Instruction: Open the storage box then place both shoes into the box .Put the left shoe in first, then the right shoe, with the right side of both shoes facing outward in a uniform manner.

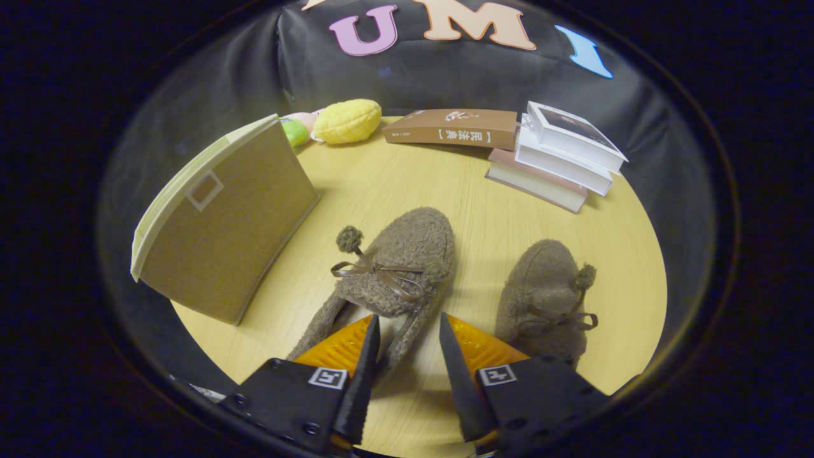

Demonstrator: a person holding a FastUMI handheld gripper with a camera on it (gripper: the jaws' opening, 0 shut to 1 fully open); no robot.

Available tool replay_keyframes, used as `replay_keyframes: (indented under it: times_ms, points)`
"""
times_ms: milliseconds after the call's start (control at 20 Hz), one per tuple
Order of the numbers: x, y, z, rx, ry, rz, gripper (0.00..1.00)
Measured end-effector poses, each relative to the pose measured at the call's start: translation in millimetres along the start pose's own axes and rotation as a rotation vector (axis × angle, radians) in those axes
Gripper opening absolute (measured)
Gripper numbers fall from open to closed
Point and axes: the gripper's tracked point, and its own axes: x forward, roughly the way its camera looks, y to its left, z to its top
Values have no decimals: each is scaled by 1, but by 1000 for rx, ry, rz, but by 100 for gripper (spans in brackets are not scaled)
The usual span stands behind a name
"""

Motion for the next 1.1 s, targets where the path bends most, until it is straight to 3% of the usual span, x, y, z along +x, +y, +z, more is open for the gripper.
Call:
replay_keyframes:
  times_ms: [300,600,800,1100]
  points:
    - [1,1,2,100,44,-16,7]
    - [-25,9,22,313,30,-26,3]
    - [-50,30,42,433,2,10,3]
    - [-78,63,91,462,-70,26,3]
